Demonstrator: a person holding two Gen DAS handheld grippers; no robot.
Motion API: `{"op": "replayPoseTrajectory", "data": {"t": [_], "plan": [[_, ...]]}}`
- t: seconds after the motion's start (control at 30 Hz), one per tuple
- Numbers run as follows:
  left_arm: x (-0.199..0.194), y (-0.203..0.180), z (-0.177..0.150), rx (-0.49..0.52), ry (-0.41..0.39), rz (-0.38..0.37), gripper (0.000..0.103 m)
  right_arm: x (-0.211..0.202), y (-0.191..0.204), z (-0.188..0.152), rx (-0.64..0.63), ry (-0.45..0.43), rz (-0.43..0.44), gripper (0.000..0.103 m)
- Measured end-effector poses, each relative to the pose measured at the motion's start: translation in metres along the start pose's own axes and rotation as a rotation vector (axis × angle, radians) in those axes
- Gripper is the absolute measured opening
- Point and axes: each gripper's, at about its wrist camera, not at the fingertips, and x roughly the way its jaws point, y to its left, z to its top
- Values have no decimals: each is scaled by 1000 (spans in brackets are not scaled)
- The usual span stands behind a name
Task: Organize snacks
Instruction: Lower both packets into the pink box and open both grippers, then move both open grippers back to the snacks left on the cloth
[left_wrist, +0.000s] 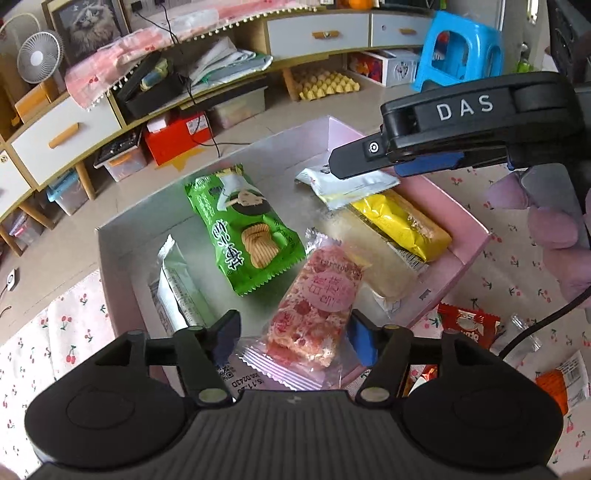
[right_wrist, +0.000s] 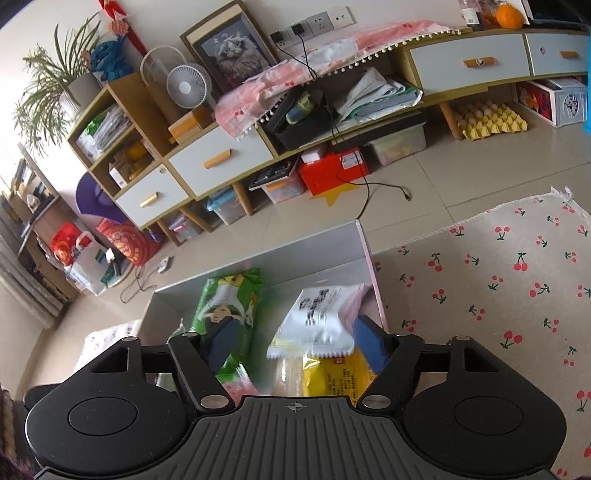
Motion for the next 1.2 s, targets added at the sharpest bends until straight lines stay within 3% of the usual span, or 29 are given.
{"op": "replayPoseTrajectory", "data": {"t": [0.17, 0.4, 0.57, 1.2], "plan": [[-12, 0, 0, -26, -27, -5, 75, -13, 2, -2, 4, -2, -18, 75], [-33, 0, -5, -84, -60, -20, 81, -40, 9, -1, -11, 3, -53, 75], [-50, 2, -12, -119, -80, -10, 85, -62, 20, -4, -22, 0, -59, 81], [-105, 16, -76, -312, -131, 14, 102, -120, 67, -46, -130, 96, -82, 90]]}}
